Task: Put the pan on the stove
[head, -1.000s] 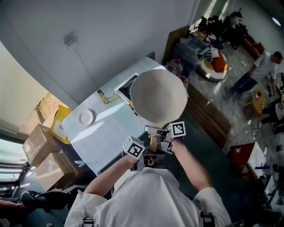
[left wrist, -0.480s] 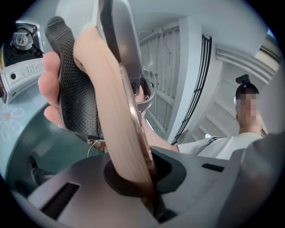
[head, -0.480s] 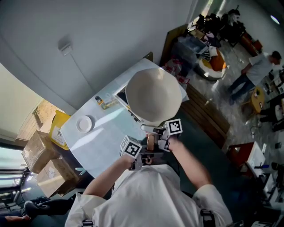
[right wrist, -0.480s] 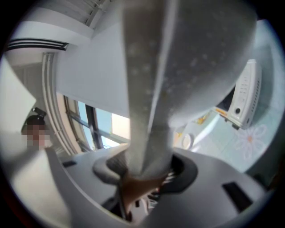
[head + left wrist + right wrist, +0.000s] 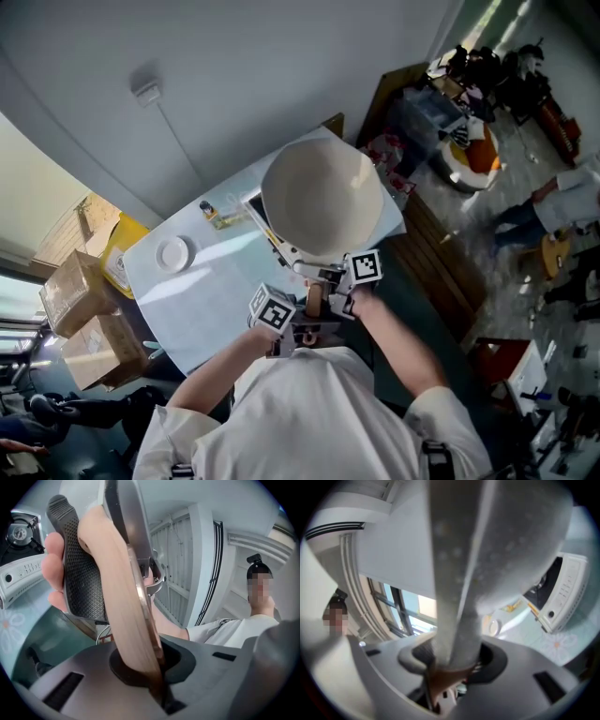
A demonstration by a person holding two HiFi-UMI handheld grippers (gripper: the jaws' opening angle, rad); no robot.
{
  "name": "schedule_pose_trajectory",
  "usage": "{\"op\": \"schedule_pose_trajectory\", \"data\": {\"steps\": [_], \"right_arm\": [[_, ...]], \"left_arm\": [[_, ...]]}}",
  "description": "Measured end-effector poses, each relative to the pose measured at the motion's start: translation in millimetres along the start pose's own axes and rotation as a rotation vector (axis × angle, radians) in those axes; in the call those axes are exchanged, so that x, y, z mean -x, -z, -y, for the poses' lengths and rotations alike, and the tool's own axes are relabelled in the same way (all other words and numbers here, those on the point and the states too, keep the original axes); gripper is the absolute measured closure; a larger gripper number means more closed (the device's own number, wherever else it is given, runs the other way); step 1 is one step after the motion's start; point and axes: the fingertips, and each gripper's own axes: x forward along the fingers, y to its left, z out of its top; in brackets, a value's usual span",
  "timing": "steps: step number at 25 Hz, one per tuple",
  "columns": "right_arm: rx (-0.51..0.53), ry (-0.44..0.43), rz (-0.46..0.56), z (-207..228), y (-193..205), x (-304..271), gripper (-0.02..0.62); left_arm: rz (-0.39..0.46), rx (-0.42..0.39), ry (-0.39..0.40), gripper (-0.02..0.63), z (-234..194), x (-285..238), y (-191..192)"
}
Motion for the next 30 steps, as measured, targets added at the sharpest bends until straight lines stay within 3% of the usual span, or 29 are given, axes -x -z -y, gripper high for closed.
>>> {"op": "schedule_pose_trajectory", "data": {"steps": [8,19,25,30], "right_arm": [[-0.039,-0.027,-0.119,25,-34,4,0.394],[-0.076,-0.066,-0.316,69,-53,-2,0.394],[-0.123,-0.067,-0.376,98,-46,-9,0.394],[-0.164,-0.052,-0.388,122,-38,-17,0.394]], "left_arm": [[0.146,0.0,-0.052,0.584,-32,-12,-58],[0.329,0.023,-0.153,0.584,-88,-16,-107],[0.416,0.063,-0.147,0.583,-114,-10,-113],[0.42,0.087,-0.145,0.583,-135,-1,-106]]}}
